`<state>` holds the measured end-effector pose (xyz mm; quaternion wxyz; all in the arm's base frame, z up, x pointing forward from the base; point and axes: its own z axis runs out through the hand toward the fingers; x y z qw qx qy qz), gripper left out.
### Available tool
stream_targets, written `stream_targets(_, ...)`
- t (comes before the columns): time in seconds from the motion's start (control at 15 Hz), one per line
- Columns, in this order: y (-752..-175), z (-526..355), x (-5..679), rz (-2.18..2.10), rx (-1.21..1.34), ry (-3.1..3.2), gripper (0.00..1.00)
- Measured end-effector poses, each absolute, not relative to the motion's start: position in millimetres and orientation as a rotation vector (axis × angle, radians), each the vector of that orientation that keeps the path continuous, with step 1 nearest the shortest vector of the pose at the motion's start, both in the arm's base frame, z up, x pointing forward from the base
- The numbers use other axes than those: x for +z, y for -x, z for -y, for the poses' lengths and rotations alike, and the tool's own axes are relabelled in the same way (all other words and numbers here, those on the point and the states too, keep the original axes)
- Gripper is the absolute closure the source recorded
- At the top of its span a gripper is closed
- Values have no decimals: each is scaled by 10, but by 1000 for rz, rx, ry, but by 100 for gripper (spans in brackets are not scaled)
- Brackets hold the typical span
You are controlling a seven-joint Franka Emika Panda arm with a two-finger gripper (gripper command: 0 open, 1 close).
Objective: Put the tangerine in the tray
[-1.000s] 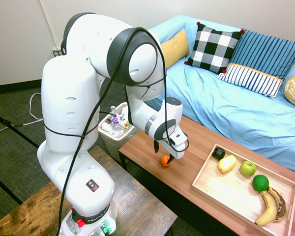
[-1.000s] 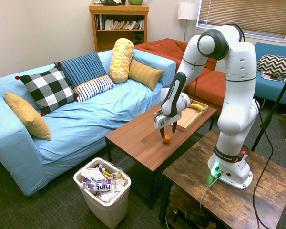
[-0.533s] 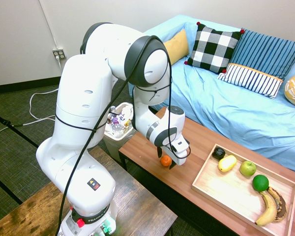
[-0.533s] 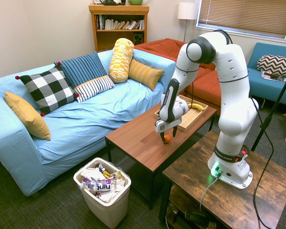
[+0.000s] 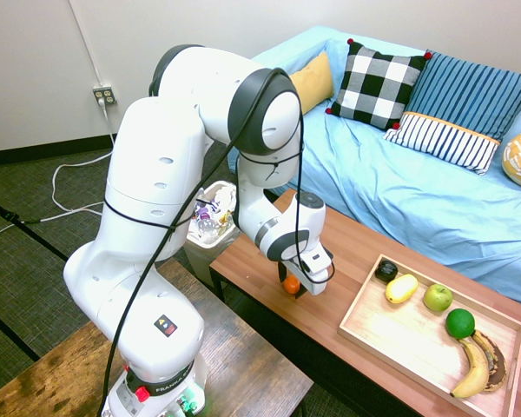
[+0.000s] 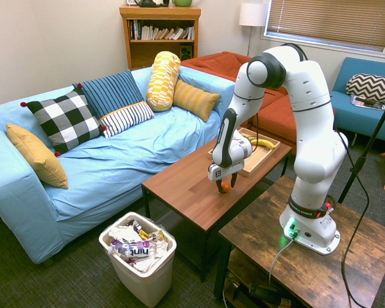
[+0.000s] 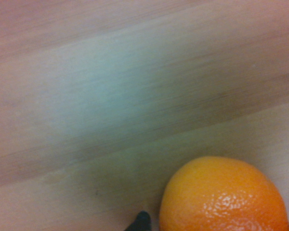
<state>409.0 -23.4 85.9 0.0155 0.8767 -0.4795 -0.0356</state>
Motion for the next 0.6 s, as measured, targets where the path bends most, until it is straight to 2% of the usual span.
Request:
stream_targets(0.33, -4112, 249, 886, 1496, -91, -2741, 100)
stream_targets(0.6, -4193, 496, 1320, 1536, 7, -2737, 100)
